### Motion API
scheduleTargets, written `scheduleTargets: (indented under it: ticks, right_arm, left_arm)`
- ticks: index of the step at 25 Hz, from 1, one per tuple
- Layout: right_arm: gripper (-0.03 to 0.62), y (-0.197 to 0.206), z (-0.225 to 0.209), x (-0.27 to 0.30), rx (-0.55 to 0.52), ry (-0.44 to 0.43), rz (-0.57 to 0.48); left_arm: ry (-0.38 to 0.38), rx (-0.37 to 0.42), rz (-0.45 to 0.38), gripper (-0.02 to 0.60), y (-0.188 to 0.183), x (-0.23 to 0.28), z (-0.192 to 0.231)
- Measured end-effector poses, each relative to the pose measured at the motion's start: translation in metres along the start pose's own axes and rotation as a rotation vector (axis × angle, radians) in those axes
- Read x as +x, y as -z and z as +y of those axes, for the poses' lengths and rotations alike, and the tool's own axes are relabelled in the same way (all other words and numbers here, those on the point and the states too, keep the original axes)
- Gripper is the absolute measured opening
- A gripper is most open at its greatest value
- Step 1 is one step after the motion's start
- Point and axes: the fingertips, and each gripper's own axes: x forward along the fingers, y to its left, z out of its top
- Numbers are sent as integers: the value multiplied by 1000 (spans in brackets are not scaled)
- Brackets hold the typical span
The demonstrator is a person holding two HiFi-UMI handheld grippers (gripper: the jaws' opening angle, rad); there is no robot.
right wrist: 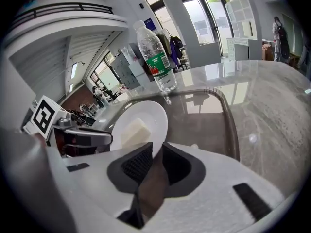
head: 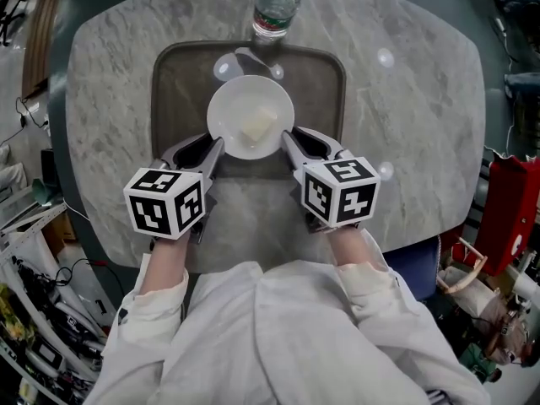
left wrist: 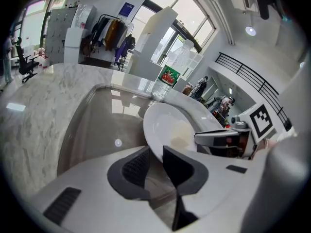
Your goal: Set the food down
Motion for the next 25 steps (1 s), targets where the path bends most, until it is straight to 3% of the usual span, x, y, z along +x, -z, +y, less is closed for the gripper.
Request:
scheduleTargets:
  ticks: [9,14,25]
  right_arm:
    - [38,6,4,-2,-51,9,14]
    - [41,4,6,-2,-23,-12,7]
    - [44,0,2,-12,-17,-7,-29]
  left_arm:
    - [-37,7,10,77,4,-2,1]
    - [-40,6,5,81,3,-3,3]
    - [-33,-28,-55,81,-5,-8,4]
